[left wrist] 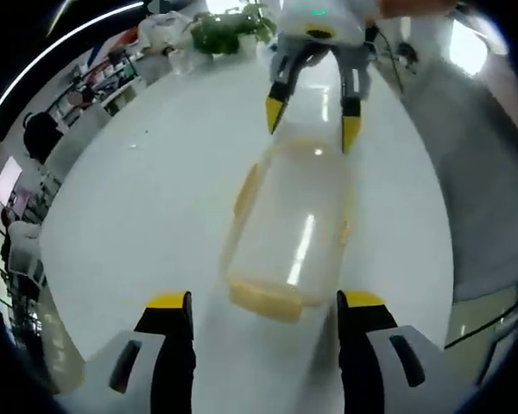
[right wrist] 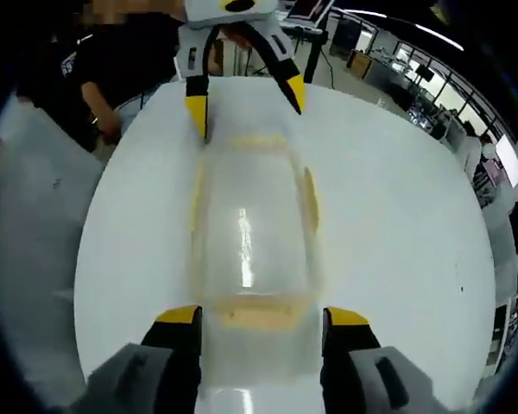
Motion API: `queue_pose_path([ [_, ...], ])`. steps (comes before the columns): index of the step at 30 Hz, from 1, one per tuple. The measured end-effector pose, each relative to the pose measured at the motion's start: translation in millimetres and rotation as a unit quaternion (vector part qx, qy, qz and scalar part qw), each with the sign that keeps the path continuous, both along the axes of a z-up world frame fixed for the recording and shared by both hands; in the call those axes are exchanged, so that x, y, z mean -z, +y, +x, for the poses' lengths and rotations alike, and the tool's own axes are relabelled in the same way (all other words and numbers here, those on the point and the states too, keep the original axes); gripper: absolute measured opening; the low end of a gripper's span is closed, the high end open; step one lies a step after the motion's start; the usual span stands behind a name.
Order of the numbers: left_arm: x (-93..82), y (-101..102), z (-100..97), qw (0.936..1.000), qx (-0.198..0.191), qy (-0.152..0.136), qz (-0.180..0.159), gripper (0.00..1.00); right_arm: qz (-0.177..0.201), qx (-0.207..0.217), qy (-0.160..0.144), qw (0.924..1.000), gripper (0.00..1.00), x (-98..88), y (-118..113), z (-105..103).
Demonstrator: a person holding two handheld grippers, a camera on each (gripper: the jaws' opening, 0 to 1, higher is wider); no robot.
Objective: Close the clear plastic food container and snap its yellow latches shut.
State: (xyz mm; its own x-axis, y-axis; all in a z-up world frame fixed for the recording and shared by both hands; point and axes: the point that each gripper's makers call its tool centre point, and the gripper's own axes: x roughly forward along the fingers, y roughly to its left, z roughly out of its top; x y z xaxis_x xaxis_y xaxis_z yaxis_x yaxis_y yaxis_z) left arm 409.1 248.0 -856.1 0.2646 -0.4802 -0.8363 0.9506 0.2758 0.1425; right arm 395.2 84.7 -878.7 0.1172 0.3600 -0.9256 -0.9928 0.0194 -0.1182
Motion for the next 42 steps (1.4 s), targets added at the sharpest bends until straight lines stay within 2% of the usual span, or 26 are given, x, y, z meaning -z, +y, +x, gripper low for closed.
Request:
queue_pose_path([
  [3, 1.8, -3, 0.1, 0.9999, 0.008, 0.006, 0.0, 0.62, 0.022, 0.018, 0.027, 0.9992, 0.54, 0.8, 8, -2],
  [7, 11.1, -2, -2.1, 0.9993, 0.027, 0.014, 0.023, 0.62, 0.013, 0.011, 0.032, 0.9994, 0.53, 4.1, 7, -1],
  [11, 22.5, 2, -3.7, 0.9981, 0.037, 0.024, 0.043, 0.63, 0.029, 0.015, 0.055, 0.9979, 0.51, 2.8, 14, -4],
  [15, 28.3, 1, -6.8, 0.997, 0.048, 0.035, 0.049, 0.61, 0.018, 0.01, 0.054, 0.9984, 0.5, 8.8, 13, -3],
  [21, 28.5, -3, -12.0, 0.9968, 0.048, 0.055, 0.031, 0.56, 0.019, 0.014, 0.062, 0.9978, 0.49, 10.9, 13, -8],
  [23, 28.6, -3, -12.0, 0.9968, 0.049, 0.056, 0.029, 0.56, 0.019, 0.011, 0.059, 0.998, 0.48, 12.0, 13, -10],
  [27, 31.4, -5, -15.1, 0.9959, 0.038, 0.079, 0.022, 0.57, 0.017, 0.012, 0.063, 0.9978, 0.48, 11.3, 12, -9],
  [33, 30.9, -4, -14.5, 0.9961, 0.045, 0.073, 0.019, 0.57, 0.015, 0.006, 0.06, 0.9981, 0.47, 11.5, 11, -8],
  [42, 31.8, 1, -14.0, 0.9914, 0.089, 0.079, 0.053, 0.53, 0.014, -0.001, 0.06, 0.9981, 0.46, 11.4, 10, -7],
])
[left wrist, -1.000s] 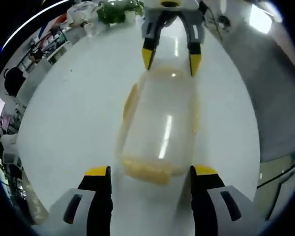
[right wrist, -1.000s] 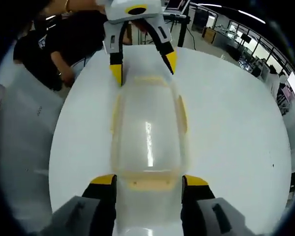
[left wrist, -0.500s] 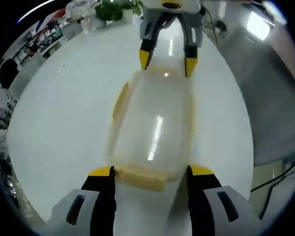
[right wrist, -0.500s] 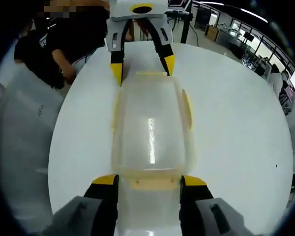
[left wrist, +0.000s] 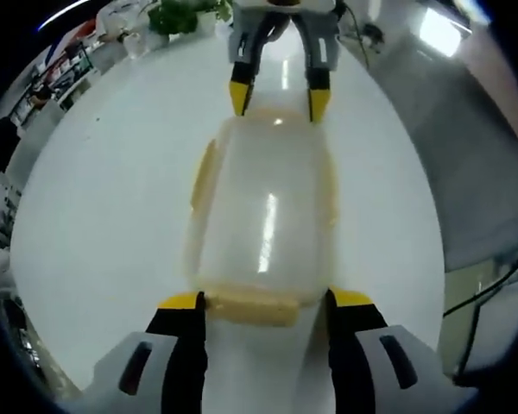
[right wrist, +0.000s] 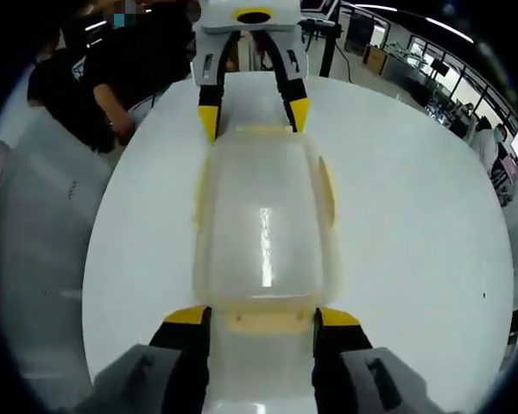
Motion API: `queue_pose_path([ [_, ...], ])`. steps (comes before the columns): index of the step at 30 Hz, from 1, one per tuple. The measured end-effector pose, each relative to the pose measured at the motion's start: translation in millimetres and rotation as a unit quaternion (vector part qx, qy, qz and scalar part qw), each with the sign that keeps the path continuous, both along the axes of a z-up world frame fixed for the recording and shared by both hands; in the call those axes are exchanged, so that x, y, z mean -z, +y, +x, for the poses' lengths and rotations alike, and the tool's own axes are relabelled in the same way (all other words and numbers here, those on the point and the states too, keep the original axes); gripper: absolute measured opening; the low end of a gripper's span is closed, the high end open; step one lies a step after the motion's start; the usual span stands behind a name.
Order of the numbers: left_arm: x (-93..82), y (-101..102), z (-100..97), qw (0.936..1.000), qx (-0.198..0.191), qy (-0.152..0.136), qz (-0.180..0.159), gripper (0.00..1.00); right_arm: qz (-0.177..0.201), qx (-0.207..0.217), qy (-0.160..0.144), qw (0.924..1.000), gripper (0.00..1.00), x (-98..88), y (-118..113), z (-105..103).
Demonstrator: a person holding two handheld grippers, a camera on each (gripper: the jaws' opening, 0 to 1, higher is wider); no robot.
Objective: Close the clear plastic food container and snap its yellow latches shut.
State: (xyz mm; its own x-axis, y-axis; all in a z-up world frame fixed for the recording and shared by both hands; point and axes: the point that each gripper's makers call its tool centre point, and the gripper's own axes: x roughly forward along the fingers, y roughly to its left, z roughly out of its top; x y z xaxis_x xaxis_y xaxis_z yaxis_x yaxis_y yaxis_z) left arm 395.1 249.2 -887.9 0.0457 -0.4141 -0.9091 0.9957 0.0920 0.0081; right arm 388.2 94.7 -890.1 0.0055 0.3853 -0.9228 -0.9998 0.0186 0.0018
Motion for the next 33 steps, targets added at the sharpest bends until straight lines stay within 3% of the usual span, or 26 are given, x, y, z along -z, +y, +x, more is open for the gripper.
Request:
queue_pose_path([
  [11, -0.9, 5.0, 9.1, 0.9972, 0.063, 0.001, 0.041, 0.38, -0.009, -0.012, 0.003, 0.9999, 0.38, -1.2, -1.2, 4.0],
  [18, -0.7, 4.5, 9.0, 0.9991, 0.04, 0.001, 0.01, 0.39, 0.005, -0.008, 0.002, 1.0, 0.38, -0.4, -2.0, 3.7],
  [26, -0.4, 1.8, 8.9, 0.9988, 0.04, 0.002, 0.026, 0.39, -0.017, 0.003, 0.001, 0.9998, 0.38, 0.1, -1.4, 4.0],
  [33, -1.1, 2.9, 9.1, 0.9992, 0.037, 0.002, 0.017, 0.39, -0.024, 0.029, 0.001, 0.9993, 0.37, -0.1, -4.7, 4.4],
])
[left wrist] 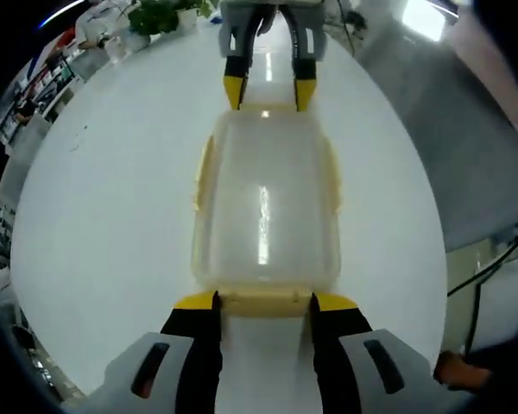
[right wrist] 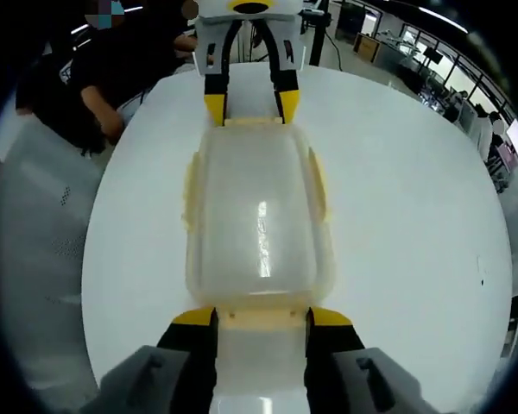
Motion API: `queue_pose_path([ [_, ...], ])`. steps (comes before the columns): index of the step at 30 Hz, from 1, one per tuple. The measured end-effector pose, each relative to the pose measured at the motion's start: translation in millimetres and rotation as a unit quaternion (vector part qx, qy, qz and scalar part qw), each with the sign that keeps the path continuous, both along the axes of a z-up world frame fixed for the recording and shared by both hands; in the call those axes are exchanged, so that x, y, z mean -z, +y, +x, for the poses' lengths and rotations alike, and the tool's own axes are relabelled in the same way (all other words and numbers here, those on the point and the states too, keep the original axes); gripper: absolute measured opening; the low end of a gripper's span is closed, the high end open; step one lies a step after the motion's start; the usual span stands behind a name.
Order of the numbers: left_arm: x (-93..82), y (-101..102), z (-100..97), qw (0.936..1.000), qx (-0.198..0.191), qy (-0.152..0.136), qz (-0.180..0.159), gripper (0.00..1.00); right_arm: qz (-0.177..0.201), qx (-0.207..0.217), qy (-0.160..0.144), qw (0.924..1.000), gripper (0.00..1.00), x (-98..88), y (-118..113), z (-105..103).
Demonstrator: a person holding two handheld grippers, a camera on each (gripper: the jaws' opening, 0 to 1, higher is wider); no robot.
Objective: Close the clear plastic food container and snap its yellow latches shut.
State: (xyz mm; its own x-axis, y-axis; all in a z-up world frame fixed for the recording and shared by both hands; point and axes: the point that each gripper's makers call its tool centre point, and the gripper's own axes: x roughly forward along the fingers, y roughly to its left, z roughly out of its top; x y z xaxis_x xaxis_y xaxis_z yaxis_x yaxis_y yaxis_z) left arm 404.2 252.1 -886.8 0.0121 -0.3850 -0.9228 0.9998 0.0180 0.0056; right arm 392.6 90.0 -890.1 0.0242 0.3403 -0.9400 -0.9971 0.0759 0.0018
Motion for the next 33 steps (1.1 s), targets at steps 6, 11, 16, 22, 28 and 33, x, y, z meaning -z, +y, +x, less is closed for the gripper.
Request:
queue_pose_path([
  [6, -0.9, -4, 0.2, 0.9997, -0.002, 0.001, -0.024, 0.38, 0.01, -0.035, 0.003, 0.9993, 0.38, -0.3, -3, 1],
  [11, -0.8, -4, 1.0, 0.9998, -0.002, 0.0, -0.022, 0.37, 0.002, -0.039, 0.005, 0.9992, 0.38, -0.1, -1, 1],
  [16, -1.8, -2, 1.9, 0.9986, -0.005, 0.005, -0.053, 0.36, 0.0, -0.044, 0.003, 0.999, 0.37, -0.4, -2, 2],
  [22, -1.8, -8, 2.5, 0.9995, 0.01, 0.003, -0.03, 0.37, 0.012, -0.031, 0.017, 0.9993, 0.37, -2.0, -4, -2],
  [28, -1.3, -11, 7.1, 0.9996, 0.025, 0.0, -0.015, 0.37, 0.017, -0.023, 0.017, 0.9994, 0.37, -3.4, -6, 0],
  [33, -1.9, -11, 3.3, 0.9997, 0.021, 0.003, -0.008, 0.37, 0.023, -0.027, 0.014, 0.9992, 0.37, -10.7, -7, -3],
])
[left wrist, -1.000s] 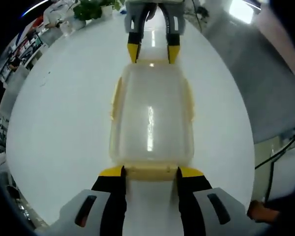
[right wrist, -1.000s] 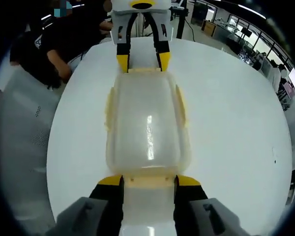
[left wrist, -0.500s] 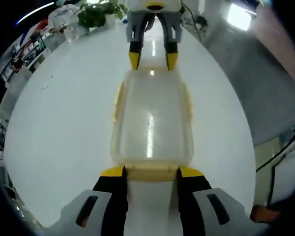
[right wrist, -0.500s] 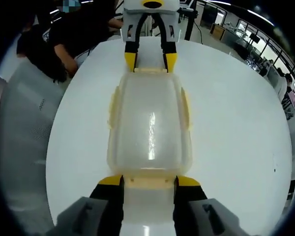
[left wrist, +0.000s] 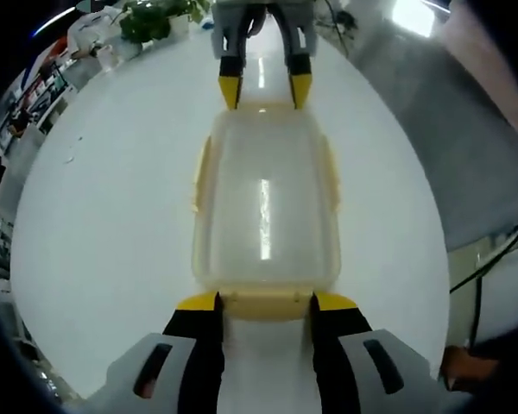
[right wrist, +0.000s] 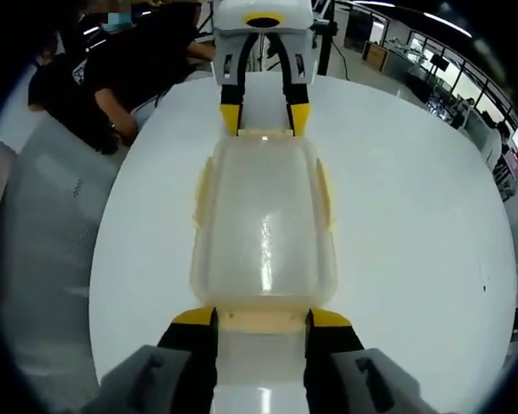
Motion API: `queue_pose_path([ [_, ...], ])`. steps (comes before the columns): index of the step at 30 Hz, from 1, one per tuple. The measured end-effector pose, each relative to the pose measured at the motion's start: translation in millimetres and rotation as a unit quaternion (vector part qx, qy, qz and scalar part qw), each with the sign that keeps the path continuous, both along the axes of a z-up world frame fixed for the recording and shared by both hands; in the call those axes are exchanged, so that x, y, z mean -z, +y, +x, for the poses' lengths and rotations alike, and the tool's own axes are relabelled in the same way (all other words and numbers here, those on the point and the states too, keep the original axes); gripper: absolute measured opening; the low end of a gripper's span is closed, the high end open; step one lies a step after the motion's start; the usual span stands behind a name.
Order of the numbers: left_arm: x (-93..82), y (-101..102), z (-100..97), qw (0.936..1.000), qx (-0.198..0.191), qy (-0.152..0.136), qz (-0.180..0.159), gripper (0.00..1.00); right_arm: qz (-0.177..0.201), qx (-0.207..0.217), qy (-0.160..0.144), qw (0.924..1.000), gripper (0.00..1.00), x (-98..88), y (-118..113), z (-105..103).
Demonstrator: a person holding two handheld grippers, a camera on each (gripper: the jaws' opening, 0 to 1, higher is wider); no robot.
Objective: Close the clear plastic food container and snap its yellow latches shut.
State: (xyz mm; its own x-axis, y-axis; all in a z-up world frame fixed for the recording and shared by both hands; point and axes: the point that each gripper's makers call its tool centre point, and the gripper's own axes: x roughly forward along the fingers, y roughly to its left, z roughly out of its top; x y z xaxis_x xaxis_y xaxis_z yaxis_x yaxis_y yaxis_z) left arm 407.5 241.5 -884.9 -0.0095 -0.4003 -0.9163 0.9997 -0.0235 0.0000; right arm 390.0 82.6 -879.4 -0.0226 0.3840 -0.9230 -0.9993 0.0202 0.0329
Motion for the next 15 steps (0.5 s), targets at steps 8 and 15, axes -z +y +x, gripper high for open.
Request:
queue_pose_path([
  [8, -13.4, 0, -5.1, 1.0, -0.005, 0.003, -0.003, 0.37, 0.009, -0.003, -0.001, 1.0, 0.37, -10.2, 0, -3],
  [15, -31.6, -5, -11.1, 0.9998, -0.012, 0.005, -0.012, 0.37, 0.016, -0.01, -0.001, 0.9998, 0.37, -25.7, -6, -5],
])
